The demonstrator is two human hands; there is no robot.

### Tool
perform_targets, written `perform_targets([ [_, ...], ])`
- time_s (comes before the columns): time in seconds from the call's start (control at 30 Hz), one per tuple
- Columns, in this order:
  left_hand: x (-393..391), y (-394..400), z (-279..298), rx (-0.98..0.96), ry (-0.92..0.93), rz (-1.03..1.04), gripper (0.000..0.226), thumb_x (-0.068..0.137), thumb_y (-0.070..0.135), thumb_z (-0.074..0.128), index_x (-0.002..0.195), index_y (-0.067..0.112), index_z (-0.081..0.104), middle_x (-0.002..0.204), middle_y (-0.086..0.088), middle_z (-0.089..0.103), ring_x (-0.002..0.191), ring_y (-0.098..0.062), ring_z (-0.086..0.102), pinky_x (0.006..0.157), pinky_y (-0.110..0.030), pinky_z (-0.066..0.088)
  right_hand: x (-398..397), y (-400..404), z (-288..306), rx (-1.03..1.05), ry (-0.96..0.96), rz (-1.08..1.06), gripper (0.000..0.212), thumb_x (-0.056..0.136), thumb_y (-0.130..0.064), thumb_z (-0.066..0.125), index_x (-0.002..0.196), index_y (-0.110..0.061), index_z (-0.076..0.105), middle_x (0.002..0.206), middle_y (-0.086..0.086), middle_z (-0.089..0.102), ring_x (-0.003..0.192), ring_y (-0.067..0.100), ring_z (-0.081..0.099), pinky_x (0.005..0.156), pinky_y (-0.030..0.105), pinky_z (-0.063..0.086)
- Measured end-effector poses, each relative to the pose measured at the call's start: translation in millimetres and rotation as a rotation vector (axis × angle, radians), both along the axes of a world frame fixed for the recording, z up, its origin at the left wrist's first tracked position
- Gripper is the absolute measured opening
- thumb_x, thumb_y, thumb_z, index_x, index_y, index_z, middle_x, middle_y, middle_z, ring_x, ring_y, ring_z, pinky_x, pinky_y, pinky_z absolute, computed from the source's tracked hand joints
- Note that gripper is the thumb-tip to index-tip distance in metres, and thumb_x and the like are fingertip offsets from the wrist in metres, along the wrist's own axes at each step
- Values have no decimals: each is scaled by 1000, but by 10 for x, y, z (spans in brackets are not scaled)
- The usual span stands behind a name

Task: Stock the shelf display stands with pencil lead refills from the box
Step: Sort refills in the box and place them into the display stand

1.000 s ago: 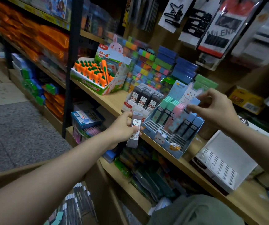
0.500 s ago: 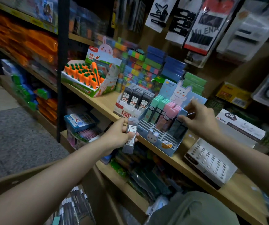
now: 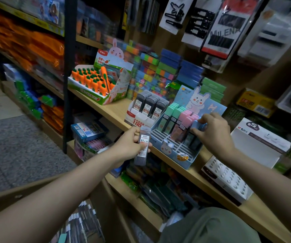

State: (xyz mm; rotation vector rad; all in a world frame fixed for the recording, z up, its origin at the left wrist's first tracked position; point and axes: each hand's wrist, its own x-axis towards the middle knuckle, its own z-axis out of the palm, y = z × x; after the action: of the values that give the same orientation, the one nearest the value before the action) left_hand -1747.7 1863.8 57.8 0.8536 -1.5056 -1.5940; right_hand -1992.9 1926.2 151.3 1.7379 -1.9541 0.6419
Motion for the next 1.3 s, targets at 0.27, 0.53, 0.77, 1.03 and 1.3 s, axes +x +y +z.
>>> perform_targets([
  [0.27, 11, 43, -3, -23, -11, -31, 26, 93, 4, 59, 107, 25, 52, 90, 2, 76, 86, -15, 73, 69, -32, 57, 40, 133, -6, -3, 42, 19, 53, 82, -30, 76, 130, -14, 57, 113, 10, 55, 90, 30, 61, 72, 39, 52],
  [0.53, 67, 94, 26, 2, -7, -3, 24, 94, 4, 58, 107, 23, 52, 97, -3, 75, 89, -17, 73, 70, -32, 57, 193, 33, -44, -42, 131, 118, 35, 90, -29, 68, 121, -14, 69, 111, 11, 55, 91, 31, 60, 68, 38, 52],
  [0.77, 110, 111, 102, -83, 11, 15, 26, 94, 4, 58, 113, 22, 56, 96, -4, 75, 87, -14, 73, 72, -29, 57, 308, -5, 16, -31, -30, 216, 42, 94, -29, 62, 134, -18, 58, 112, 3, 49, 95, 10, 50, 78, 30, 48],
  [1.03, 69, 14, 302, -219, 66, 10, 22, 94, 11, 60, 114, 18, 67, 102, 5, 75, 97, -7, 70, 81, -20, 55, 895, -182, 228, 287, -305, 495, 27, 86, -33, 71, 112, -25, 68, 83, -18, 67, 71, -12, 63, 60, 6, 47],
  [1.3, 129, -205, 246, -700, -514, 289, 47, 94, 28, 59, 139, 24, 44, 149, -2, 32, 139, -21, 26, 114, -39, 29, 698, -709, 891, 119, -300, 281, 23, 83, -25, 77, 100, -12, 71, 89, 5, 73, 82, 20, 70, 81, 40, 58],
])
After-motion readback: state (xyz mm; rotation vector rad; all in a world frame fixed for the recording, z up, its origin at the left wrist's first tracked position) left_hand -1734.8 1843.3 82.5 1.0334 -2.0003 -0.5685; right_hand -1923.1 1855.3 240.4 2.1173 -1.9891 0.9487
